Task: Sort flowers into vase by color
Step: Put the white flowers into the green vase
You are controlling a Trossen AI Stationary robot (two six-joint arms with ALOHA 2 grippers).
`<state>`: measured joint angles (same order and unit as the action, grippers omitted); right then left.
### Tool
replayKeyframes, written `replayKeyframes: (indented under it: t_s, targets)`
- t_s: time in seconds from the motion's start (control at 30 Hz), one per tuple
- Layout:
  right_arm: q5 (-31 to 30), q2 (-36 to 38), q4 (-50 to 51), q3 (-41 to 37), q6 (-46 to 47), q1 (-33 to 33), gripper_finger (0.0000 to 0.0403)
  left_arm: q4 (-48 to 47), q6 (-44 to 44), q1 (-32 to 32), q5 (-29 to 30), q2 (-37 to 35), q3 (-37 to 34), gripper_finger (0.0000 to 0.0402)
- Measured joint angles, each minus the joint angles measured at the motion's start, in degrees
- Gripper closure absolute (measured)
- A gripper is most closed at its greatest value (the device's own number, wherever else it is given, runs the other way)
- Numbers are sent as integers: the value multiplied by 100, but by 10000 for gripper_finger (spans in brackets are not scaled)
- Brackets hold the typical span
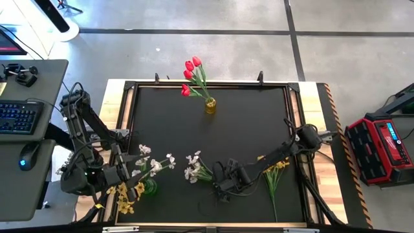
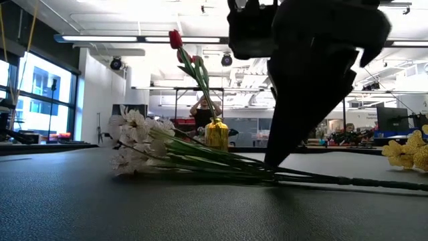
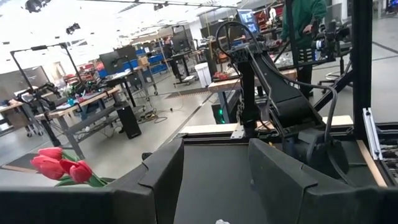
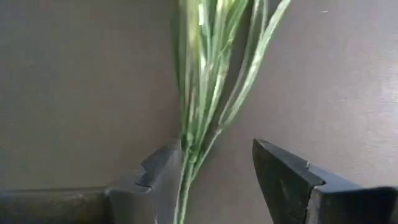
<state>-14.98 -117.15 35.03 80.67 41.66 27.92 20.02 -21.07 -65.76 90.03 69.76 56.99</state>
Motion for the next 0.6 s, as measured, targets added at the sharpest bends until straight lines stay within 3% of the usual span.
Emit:
replayKeyframes:
  t_s: [0.4, 0.6]
  targets:
    - [339, -274, -155, 21, -115, 22, 272, -88, 158, 0, -1, 0, 0, 232]
    - [109, -288, -241, 19, -63, 39, 342, -88, 272, 0, -2, 0, 0, 232]
